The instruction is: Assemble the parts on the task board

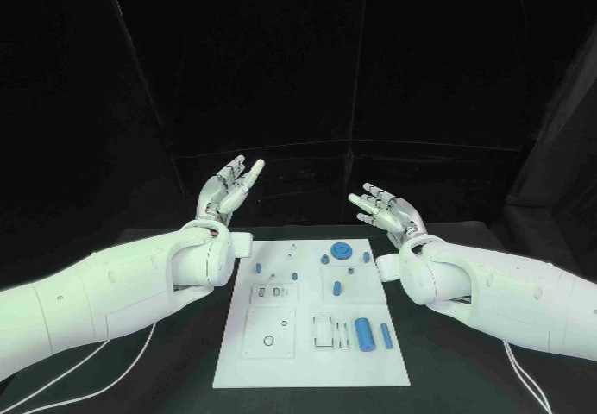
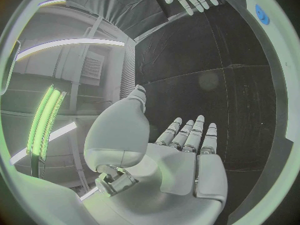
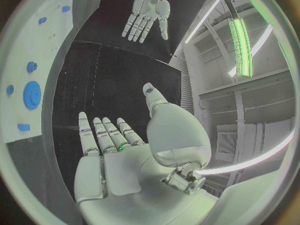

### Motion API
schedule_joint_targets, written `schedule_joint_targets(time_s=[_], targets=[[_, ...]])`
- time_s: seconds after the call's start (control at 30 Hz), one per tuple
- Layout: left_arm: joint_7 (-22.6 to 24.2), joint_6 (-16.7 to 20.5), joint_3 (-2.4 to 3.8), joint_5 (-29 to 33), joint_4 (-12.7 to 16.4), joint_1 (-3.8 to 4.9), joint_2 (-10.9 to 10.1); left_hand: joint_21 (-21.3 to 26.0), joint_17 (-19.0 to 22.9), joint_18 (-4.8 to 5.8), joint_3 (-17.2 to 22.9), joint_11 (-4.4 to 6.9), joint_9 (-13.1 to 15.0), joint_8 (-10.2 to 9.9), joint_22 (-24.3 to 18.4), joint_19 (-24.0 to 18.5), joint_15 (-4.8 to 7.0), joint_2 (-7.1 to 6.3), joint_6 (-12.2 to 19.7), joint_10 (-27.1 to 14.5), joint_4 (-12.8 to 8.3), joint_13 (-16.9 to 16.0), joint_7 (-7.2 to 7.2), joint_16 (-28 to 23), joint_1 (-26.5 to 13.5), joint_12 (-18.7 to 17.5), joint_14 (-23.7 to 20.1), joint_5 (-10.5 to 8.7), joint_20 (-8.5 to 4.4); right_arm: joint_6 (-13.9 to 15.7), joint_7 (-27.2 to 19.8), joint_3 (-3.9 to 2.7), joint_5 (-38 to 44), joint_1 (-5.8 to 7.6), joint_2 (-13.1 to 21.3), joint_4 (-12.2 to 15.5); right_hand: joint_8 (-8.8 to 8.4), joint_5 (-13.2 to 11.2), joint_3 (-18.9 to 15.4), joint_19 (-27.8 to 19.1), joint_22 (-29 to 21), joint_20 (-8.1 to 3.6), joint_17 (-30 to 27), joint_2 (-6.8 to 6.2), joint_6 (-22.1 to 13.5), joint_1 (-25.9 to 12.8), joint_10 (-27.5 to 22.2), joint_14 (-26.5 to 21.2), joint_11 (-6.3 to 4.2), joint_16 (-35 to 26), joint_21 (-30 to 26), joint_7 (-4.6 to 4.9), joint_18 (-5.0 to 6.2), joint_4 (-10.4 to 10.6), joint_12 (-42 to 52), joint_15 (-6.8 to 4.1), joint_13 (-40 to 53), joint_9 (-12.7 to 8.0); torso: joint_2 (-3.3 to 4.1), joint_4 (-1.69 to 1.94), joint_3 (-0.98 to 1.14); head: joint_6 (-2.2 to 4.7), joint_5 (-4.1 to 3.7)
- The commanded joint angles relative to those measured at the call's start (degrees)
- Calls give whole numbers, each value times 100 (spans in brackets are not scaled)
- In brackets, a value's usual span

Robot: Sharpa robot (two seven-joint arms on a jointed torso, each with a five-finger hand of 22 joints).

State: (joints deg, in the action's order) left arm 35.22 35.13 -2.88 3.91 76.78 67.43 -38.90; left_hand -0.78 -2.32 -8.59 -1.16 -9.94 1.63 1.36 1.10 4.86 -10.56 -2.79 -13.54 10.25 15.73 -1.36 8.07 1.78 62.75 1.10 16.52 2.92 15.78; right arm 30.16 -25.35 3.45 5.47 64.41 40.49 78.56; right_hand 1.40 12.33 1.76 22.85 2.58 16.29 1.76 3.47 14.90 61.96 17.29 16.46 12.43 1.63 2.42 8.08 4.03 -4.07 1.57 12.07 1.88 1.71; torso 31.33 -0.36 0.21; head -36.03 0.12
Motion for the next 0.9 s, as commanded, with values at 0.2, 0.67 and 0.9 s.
schedule_joint_targets(time_s=[0.2, 0.67, 0.9], targets=[[357, -379, -1, 125, -19, 15, 11, -86, -87, -51, 44, -194, 33, 64, 34, 92, -118, 74, -256, 244, 55, -33, 566, 146, 405, 61, 507, 39, 105, -1247, 331, 71, 627, 120, -109, -286, 473, 33, 288, 2035, 293, 18, 238, 144, 2519, 1258, 3178, 3261, 26, 650, 636, 714, 550, -874, 586, -98, 231, 243, 0, -1, 1, -1, 0], [144, -615, -6, -256, 99, 8, -342, -1561, -458, -207, 78, -163, 328, 725, 704, 3726, 123, 140, -3530, 4240, -995, -292, 640, 1098, 1508, 918, 3837, 11, 23, -675, 459, 62, 3488, 459, 56, -660, 494, 53, 1081, 3229, 347, -407, 208, -33, 4244, 1259, 4641, 4959, -403, 695, 1155, 378, 659, -1252, 438, -622, 165, 211, 207, 29, 9, 16, -88], [13, -863, -6, -606, 390, 6, -550, -1683, -565, -204, 56, 82, 252, 716, 632, 4779, 410, 370, -4174, 5034, -1333, -246, 437, 1140, 1495, 892, 4744, 20, -275, -819, 860, 61, 4691, 671, 26, -701, 409, 53, 1284, 3683, 461, -630, 277, -221, 4498, 1176, 5059, 5608, -532, 750, 1477, 287, 647, -1238, 321, -835, 174, 216, 385, 55, -2, 91, -106]])
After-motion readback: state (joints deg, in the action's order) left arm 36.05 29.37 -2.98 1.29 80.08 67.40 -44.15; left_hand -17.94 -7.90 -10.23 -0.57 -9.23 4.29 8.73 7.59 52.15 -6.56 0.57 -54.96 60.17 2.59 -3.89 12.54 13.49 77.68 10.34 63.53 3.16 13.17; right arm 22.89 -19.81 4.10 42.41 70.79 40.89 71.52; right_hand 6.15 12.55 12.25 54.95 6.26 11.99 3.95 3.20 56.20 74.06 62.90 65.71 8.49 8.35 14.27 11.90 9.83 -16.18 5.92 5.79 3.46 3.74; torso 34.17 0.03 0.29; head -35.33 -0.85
